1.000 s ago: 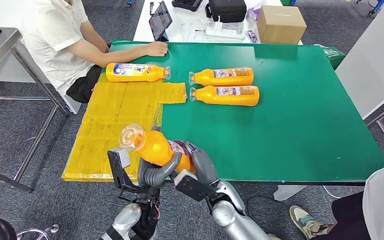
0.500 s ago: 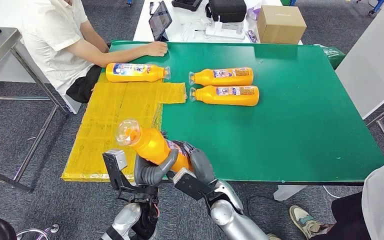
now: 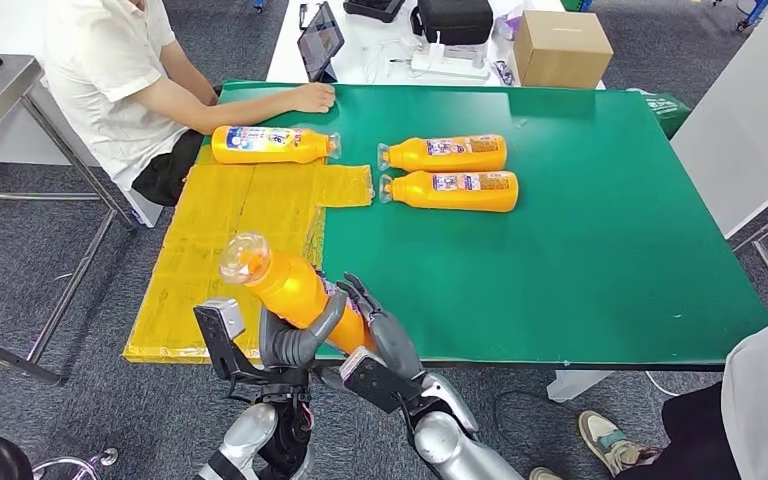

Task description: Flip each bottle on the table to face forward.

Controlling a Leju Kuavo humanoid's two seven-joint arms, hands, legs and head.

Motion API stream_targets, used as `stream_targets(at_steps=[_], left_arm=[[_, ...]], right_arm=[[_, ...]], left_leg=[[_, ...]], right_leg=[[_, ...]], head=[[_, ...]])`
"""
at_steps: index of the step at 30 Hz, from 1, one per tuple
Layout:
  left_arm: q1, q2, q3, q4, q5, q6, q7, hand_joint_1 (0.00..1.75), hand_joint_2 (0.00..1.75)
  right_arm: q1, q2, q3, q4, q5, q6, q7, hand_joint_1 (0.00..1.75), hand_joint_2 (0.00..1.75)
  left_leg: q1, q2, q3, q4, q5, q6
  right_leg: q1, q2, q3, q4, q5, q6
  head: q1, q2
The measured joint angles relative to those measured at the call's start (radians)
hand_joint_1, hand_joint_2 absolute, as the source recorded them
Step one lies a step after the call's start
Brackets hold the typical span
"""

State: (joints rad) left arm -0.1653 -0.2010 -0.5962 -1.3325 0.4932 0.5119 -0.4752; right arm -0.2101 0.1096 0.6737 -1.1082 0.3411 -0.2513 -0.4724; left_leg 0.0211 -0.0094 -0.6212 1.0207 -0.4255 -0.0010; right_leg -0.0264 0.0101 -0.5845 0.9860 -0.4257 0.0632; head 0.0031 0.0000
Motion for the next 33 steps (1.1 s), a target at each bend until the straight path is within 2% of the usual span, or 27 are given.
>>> stream_targets(at_steps=[4,8,11,15,17,20,22,24,26,30,33], left_arm=[[-0.003,0.002,0.002,0.001,-0.028,0.003,0.005,1.75,1.75],[-0.019,0.023,0.004,0.009,-0.22,0.035,0.004,1.75,1.75],[-0.023,0.041,0.04,0.016,-0.361,0.051,0.006,1.75,1.75],[-0.023,0.052,0.086,0.02,-0.421,0.054,0.016,1.75,1.75],[-0.027,0.056,0.105,0.027,-0.477,0.08,0.035,1.75,1.75],[-0.059,0.069,0.151,0.077,-0.674,0.146,0.09,1.75,1.75],[-0.096,0.08,0.193,0.14,-0.915,0.173,0.152,1.75,1.75],[-0.134,0.088,0.232,0.216,-1.19,0.174,0.231,1.75,1.75],[-0.168,0.093,0.262,0.287,-1.366,0.144,0.293,1.75,1.75],[-0.224,0.094,0.291,0.4,-1.426,0.061,0.364,1.75,1.75],[-0.301,0.095,0.295,0.508,-1.458,0.009,0.413,1.75,1.75]], right_arm=[[0.005,0.001,0.0,0.0,0.02,-0.039,-0.018,0.0,0.0],[0.026,0.001,0.005,-0.018,0.131,-0.185,-0.059,0.0,0.0],[0.045,0.0,0.01,-0.048,0.213,-0.278,-0.062,0.0,0.0],[0.059,0.0,0.012,-0.071,0.244,-0.317,-0.061,0.0,0.0],[0.064,0.0,0.011,-0.079,0.272,-0.367,-0.069,0.0,0.0],[0.075,0.006,-0.004,-0.098,0.335,-0.432,-0.101,0.0,0.0],[0.082,0.017,-0.027,-0.114,0.365,-0.44,-0.129,0.0,0.0],[0.086,0.031,-0.052,-0.136,0.37,-0.44,-0.149,0.0,0.0],[0.09,0.039,-0.071,-0.163,0.348,-0.441,-0.154,0.0,0.0],[0.097,0.039,-0.091,-0.209,0.286,-0.433,-0.147,0.0,0.0],[0.099,0.036,-0.099,-0.237,0.248,-0.41,-0.146,0.0,0.0]], left_leg=[[0.0,0.0,0.0,0.0,0.0,0.0],[0.0,0.0,0.0,0.0,0.0,0.0],[0.0,0.0,0.0,0.0,0.0,0.0],[0.0,0.0,0.0,0.0,0.0,0.0],[0.0,0.0,0.0,0.0,0.0,0.0],[0.0,0.0,0.0,0.0,0.0,0.0],[0.0,0.0,0.0,0.0,0.001,-0.001],[0.0,0.0,0.0,0.0,0.001,-0.001],[0.0,0.0,0.0,0.0,0.002,-0.001],[0.0,-0.001,0.0,0.0,0.002,-0.001],[0.0,-0.002,0.0,0.0,0.002,-0.001]], right_leg=[[0.0,0.0,0.0,0.0,0.0,0.0],[0.0,0.0,0.0,0.0,0.0,0.0],[0.0,0.0,0.0,0.0,0.0,0.0],[0.0,0.0,0.0,0.0,0.0,0.0],[0.0,0.0,0.0,0.0,0.0,0.0],[0.0,0.0,0.0,0.0,0.0,0.0],[0.0,0.0,0.0,0.0,0.0,0.0],[0.0,0.0,0.0,0.001,0.0,0.0],[0.0,0.0,0.0,0.001,0.0,0.0],[0.0,-0.001,0.0,0.001,0.0,0.0],[0.0,-0.002,0.001,0.001,0.0,0.0]], head=[[0.0,0.0],[0.0,0.0],[0.0,0.0],[0.0,0.0],[0.0,0.0],[0.0,0.0],[0.0,0.0],[0.0,0.0],[0.0,0.0],[0.001,0.0],[0.0,0.0]])
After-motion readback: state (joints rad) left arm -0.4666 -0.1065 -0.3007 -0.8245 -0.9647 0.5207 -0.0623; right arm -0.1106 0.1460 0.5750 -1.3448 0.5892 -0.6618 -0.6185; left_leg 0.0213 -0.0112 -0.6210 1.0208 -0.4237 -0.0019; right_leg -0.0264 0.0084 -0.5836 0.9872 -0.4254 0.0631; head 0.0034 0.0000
